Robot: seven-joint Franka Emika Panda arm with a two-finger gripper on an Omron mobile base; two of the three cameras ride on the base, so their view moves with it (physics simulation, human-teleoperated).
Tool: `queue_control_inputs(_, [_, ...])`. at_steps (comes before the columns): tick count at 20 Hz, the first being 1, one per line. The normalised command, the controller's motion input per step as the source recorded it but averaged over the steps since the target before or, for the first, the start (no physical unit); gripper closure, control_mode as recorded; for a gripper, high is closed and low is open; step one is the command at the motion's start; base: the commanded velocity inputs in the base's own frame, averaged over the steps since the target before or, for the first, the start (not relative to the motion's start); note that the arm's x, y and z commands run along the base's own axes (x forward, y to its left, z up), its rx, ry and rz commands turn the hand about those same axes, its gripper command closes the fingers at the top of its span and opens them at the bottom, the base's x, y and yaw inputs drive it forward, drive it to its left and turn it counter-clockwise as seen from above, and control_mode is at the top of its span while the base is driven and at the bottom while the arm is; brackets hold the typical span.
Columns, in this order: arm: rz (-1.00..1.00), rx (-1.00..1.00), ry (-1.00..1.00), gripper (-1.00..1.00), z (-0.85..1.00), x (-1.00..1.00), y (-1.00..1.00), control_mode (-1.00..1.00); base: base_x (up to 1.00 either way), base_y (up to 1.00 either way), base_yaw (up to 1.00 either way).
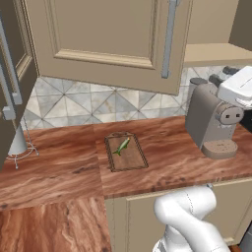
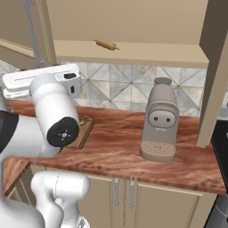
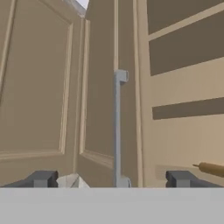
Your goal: Open the cabinet, retrieve the rolling pin, and place it next to the meat on the cutting board to prepare for tenderizing.
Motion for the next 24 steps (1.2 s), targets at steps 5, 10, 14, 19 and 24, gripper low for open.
queue_control_inputs(5, [0.16, 0.00, 0.00, -1.00, 0.00, 0.46, -0.47, -1.00, 0.00, 0.00, 0.00])
queue_control_inputs(10, [0.22, 0.00, 0.01, -1.00, -0.02, 0.63, -0.37, -1.00, 0.00, 0.00, 0.00])
queue_control_inputs(14, [0.24, 0.00, 0.06, -1.00, -0.08, 0.65, -0.13, -1.00, 0.00, 0.00, 0.00])
queue_control_inputs(19, [0.13, 0.00, 0.09, -1.00, -0.08, 0.44, 0.00, -1.00, 0.00, 0.00, 0.00])
queue_control_inputs(24, [0.07, 0.00, 0.09, -1.00, -0.01, 0.55, 0.08, -1.00, 0.00, 0.00, 0.00])
